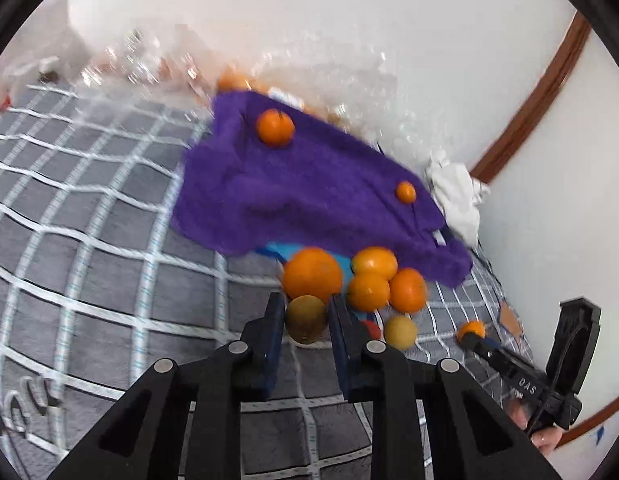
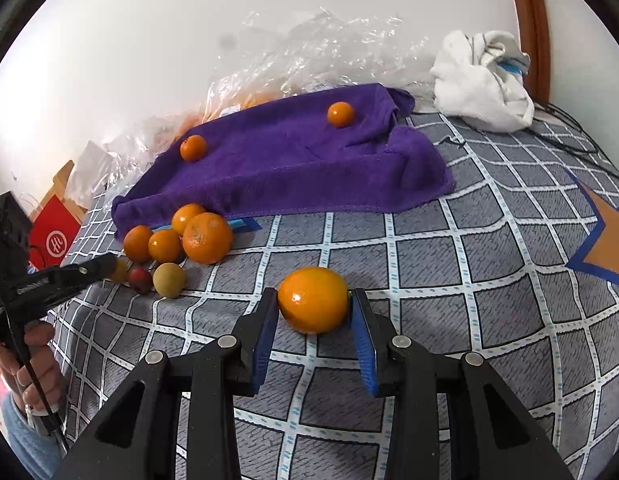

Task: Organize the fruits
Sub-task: 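Grasp the small yellow fruit with the left tool while the right tool holds its orange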

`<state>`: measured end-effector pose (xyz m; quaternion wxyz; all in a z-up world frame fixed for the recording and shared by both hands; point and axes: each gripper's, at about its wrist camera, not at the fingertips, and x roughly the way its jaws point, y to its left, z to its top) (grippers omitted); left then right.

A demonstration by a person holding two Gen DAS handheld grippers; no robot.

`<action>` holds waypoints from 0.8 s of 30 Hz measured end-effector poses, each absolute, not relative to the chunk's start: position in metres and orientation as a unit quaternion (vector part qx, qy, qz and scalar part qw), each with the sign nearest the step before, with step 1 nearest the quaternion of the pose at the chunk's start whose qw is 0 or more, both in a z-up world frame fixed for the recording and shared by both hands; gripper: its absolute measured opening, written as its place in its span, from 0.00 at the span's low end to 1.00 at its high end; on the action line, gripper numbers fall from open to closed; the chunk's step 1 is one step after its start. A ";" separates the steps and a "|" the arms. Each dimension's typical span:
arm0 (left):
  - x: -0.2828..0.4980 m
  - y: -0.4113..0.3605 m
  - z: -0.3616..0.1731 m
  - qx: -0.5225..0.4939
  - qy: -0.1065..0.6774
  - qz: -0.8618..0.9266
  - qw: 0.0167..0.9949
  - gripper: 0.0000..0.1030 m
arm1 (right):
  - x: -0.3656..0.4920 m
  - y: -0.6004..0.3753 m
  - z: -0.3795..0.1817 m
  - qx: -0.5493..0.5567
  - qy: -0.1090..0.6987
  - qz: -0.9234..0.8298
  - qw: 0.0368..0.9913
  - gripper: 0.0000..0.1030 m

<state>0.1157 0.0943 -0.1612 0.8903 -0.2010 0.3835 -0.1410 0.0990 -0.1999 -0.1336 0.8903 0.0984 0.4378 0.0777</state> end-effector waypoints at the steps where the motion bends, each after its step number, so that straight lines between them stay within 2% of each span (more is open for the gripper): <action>1: 0.114 0.098 -0.161 -0.206 0.380 -0.138 0.891 0.21 | 0.099 -0.199 -0.134 0.097 0.438 0.077 0.890 0.35; 15: 0.119 0.081 -0.171 -0.114 0.417 -0.083 0.898 0.24 | 0.104 -0.194 -0.138 0.081 0.452 0.066 0.886 0.36; 24: 0.117 0.087 -0.171 -0.139 0.410 -0.092 0.897 0.23 | 0.101 -0.191 -0.137 0.073 0.448 0.065 0.889 0.35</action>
